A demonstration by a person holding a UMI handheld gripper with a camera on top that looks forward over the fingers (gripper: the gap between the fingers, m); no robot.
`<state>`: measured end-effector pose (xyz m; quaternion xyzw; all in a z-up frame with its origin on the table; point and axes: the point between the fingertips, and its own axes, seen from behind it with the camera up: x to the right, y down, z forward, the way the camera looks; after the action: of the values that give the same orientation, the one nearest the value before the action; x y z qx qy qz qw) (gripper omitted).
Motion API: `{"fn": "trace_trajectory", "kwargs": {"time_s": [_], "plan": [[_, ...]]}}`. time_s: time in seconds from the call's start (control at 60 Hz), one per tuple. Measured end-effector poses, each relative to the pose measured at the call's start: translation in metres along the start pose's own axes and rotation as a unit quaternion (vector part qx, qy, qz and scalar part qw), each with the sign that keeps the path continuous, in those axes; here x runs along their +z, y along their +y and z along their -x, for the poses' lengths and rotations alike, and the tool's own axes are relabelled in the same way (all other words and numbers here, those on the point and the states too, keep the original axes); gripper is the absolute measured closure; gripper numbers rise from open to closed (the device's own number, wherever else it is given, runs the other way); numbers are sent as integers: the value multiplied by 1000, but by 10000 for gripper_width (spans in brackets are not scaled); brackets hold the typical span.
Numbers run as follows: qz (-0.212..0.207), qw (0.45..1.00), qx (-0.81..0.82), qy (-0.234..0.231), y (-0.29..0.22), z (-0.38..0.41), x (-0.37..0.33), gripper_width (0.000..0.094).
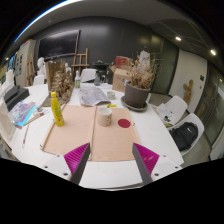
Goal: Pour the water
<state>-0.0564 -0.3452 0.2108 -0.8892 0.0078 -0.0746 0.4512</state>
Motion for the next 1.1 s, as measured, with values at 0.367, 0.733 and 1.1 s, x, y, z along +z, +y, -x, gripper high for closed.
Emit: {"fn": "trace_trajectory", "kwargs": {"time_s": [0.367,0.733,1.1], "plan": [[-8,997,-26,-77,-13,165,52,73],[-69,993,11,-99,-71,319,190,76],[-104,992,37,-66,-82,348,304,459]]}}
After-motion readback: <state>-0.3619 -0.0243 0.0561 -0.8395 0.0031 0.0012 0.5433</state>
